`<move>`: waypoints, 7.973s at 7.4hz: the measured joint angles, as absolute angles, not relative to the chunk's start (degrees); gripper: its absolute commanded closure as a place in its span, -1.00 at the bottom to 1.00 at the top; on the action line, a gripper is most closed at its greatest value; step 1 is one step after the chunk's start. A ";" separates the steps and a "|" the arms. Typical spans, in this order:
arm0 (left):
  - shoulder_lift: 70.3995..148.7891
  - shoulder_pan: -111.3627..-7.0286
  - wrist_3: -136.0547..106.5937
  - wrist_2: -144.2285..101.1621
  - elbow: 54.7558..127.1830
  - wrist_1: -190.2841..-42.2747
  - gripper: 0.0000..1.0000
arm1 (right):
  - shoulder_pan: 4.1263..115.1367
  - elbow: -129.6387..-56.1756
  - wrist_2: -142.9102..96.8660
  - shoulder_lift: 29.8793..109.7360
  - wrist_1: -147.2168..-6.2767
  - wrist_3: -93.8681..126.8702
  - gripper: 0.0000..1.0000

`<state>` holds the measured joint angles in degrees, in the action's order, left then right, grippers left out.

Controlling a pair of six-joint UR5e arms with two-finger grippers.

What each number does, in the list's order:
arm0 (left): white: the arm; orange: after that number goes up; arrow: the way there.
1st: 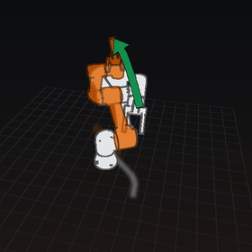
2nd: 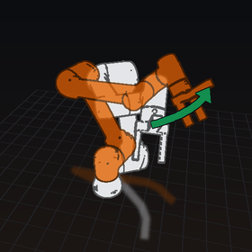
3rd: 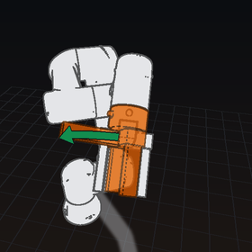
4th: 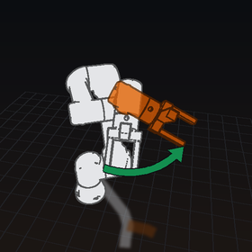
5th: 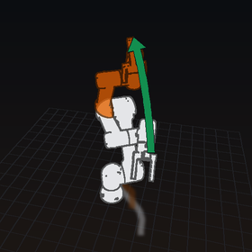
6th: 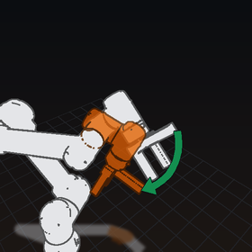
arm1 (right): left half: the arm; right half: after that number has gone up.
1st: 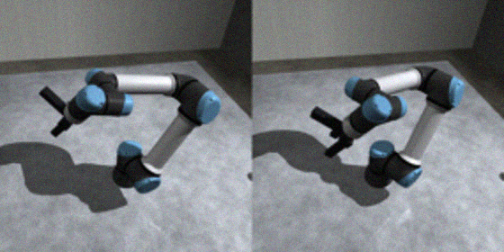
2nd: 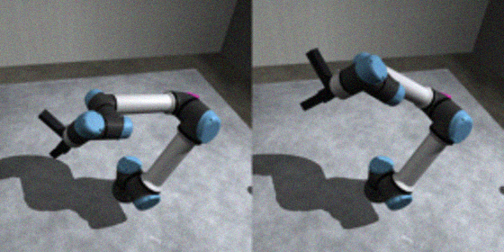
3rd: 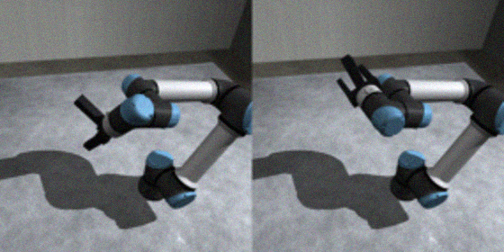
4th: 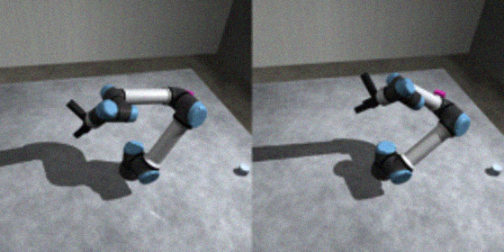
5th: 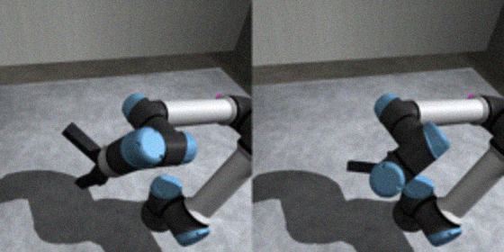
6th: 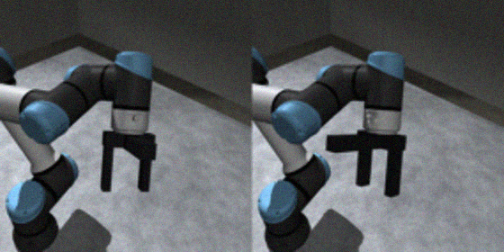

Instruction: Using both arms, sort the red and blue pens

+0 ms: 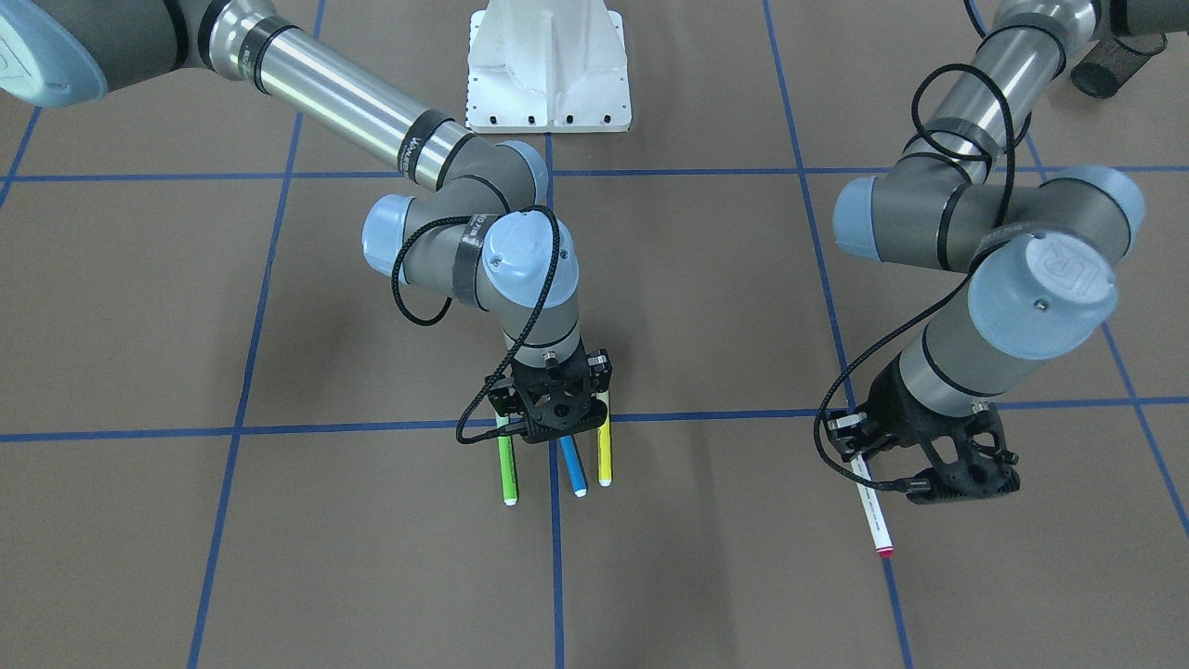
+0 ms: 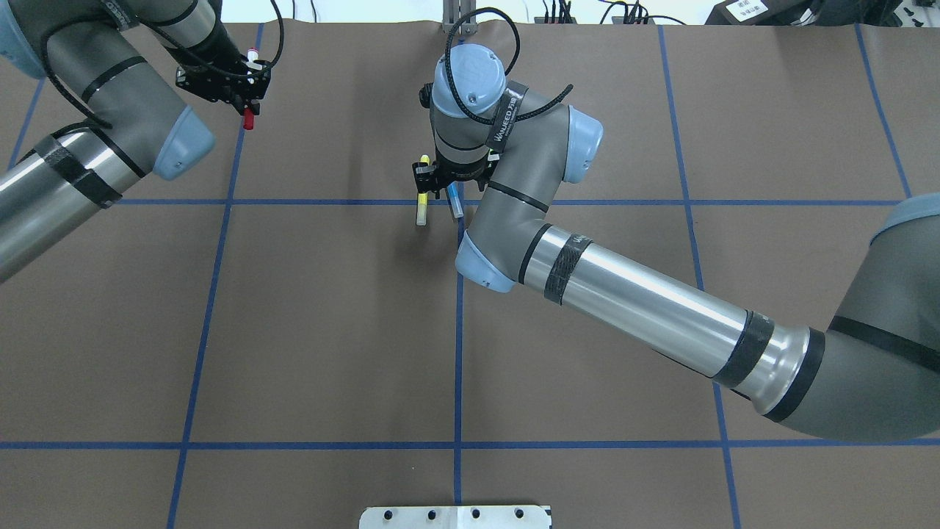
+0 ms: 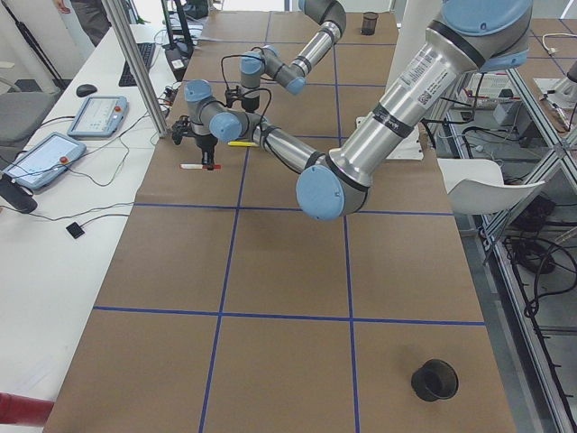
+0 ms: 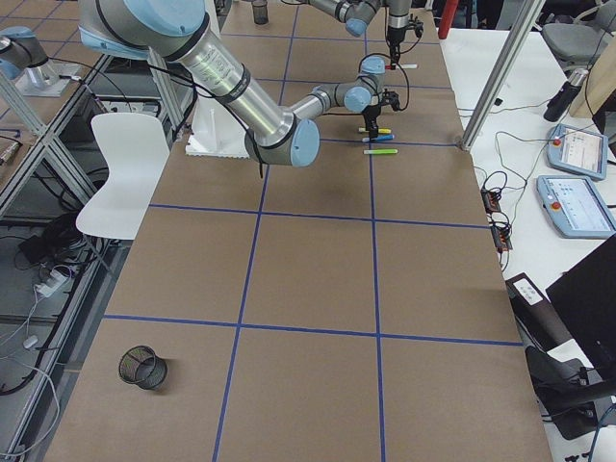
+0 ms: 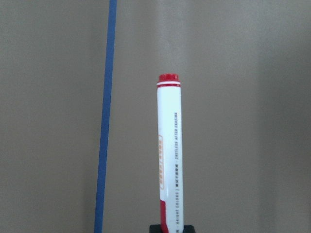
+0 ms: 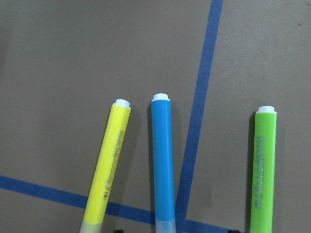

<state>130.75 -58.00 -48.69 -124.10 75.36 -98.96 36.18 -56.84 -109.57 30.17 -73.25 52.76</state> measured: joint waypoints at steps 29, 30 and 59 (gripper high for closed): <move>111.56 -86.19 3.25 -113.47 89.74 -65.26 1.00 | 77.94 -90.67 -114.04 76.21 -111.79 -14.05 1.00; 107.64 -89.58 3.36 -114.72 89.72 -65.00 1.00 | 80.38 -89.39 -116.59 78.77 -114.98 -13.05 1.00; 70.24 -115.58 20.03 -123.68 84.11 -36.07 -1.00 | 95.54 -89.06 -133.07 88.06 -162.51 -27.25 1.00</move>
